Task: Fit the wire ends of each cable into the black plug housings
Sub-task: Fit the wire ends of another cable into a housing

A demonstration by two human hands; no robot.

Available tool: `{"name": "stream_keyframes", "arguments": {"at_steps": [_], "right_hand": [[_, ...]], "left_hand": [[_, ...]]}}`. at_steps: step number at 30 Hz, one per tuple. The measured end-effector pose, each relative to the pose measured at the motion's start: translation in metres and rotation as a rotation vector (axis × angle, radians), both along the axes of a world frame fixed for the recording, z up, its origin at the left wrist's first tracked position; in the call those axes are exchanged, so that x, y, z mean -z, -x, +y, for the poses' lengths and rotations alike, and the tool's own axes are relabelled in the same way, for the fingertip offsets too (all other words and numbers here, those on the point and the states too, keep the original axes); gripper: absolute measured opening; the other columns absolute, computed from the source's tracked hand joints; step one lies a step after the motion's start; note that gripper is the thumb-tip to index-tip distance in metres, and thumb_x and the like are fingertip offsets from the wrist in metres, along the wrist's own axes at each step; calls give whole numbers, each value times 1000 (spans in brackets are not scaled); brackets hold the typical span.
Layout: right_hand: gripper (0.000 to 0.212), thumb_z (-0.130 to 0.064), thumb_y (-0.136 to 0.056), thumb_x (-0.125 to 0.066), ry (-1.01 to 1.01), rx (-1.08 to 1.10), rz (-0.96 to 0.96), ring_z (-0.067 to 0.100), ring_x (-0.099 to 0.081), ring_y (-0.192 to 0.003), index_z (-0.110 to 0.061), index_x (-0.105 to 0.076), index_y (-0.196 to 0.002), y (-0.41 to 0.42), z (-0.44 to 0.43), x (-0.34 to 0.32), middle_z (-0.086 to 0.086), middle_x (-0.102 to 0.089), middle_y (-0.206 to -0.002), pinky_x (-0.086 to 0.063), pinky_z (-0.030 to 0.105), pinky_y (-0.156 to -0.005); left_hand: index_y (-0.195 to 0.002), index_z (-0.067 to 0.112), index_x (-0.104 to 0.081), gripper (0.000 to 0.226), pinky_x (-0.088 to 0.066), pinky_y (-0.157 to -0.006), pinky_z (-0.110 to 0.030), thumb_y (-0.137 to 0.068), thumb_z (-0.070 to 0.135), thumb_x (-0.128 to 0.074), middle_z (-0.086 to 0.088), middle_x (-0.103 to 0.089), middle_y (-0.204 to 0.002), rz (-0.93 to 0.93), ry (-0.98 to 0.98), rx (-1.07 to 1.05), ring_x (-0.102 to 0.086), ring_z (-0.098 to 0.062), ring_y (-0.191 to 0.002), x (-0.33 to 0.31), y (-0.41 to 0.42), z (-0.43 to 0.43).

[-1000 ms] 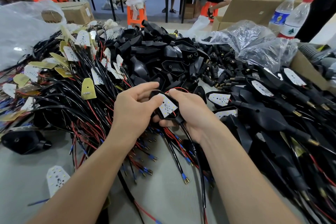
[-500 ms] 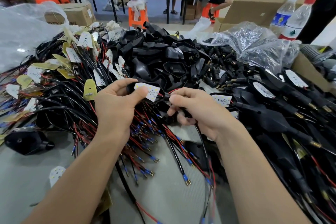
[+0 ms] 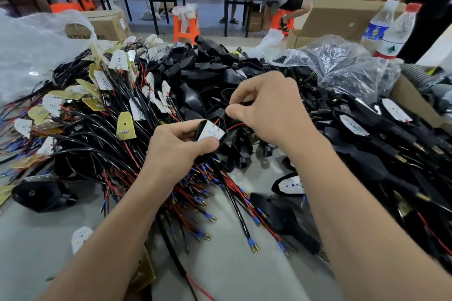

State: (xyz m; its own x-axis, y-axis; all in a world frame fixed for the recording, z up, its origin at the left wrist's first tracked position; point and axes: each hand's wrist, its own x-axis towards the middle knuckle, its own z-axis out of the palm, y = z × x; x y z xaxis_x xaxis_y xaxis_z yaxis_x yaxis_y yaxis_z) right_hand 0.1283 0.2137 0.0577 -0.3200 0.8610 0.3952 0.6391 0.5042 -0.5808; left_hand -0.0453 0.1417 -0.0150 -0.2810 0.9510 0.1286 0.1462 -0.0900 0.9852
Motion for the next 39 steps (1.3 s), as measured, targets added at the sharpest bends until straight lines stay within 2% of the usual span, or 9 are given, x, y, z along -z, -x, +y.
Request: {"name": "stream_keyframes", "arguments": {"at_steps": [5, 9, 13, 18, 22, 27, 30, 34, 39], "right_hand": [[9, -21, -78, -77, -189, -172, -329, 5, -58, -72, -30, -79, -78, 5, 3, -38, -21, -63, -69, -49, 31, -88], [27, -9, -76, -78, -446, -92, -402, 20, -50, -109, -35, -82, -78, 9, 12, -42, -15, -58, -94, -23, 27, -98], [28, -6, -75, -68, -656, 67, -365, 30, -55, -83, -30, -83, -76, 17, 1, -8, -4, -51, -72, -28, 39, -85], [45, -11, -80, -45, -108, 67, -69, 28, -67, -98, -27, -82, -100, 11, -12, 43, 1, -77, -99, -51, 39, -88], [47, -10, -67, -45, 375, 17, 352, 15, -72, -99, -29, -83, -87, 1, -27, 65, -9, -79, -92, -57, 44, -94], [32, -19, -80, -56, 268, -36, 268, -2, -69, -82, -35, -82, -90, 6, -49, 70, -23, -75, -80, -54, 23, -79], [26, -16, -86, -63, 202, -63, 125, 8, -66, -70, -32, -82, -87, 8, -54, 73, -11, -76, -76, -52, 26, -70], [32, -7, -81, -62, 234, -300, -24, 2, -61, -61, -29, -84, -86, 11, -66, 70, -8, -75, -76, -46, 14, -64], [34, -4, -78, -60, 277, -386, -152, -4, -53, -53, -27, -84, -86, 15, -75, 70, -8, -77, -77, -31, 3, -56]], "left_hand": [[-93, 34, -85, 22, -58, -70, -20, -82, 15, -86, 0, -81, -90, -79, -26, -11, -78, -15, -81, -2, -1, -3], [-91, 36, -84, 18, -57, -70, -18, -75, 26, -87, 2, -81, -87, -83, -32, 28, -79, -15, -81, -4, -13, -9], [-112, 36, -77, 44, -54, -63, -19, -70, 32, -87, 8, -79, -81, 100, -24, 86, -71, -6, -64, -3, -27, -10], [-84, 20, -69, 28, -24, -47, -24, -74, 46, -74, 12, -35, -49, 413, 41, 297, -26, -11, -46, 5, -33, -10], [-72, 29, -78, 26, -54, -53, -31, -69, 52, -66, 2, -69, -55, 339, 107, 225, -66, -20, -52, 1, -24, -10], [-67, 30, -76, 34, -58, -64, -37, -87, 51, -57, 6, -73, -62, 265, 29, -175, -71, -10, -56, 9, -25, -3], [-76, 35, -75, 28, -57, -59, -29, -87, 54, -57, 12, -74, -68, 263, 9, -240, -72, -4, -59, 9, -21, 1], [-86, 24, -80, 18, -56, -54, -21, -97, 31, -67, -2, -79, -80, -7, 36, -149, -76, -11, -71, 9, -17, 15], [-101, 4, -74, 40, -58, -55, -23, -111, 32, -46, -12, -77, -76, -462, 4, -235, -73, -19, -63, 5, -7, 21]]}}
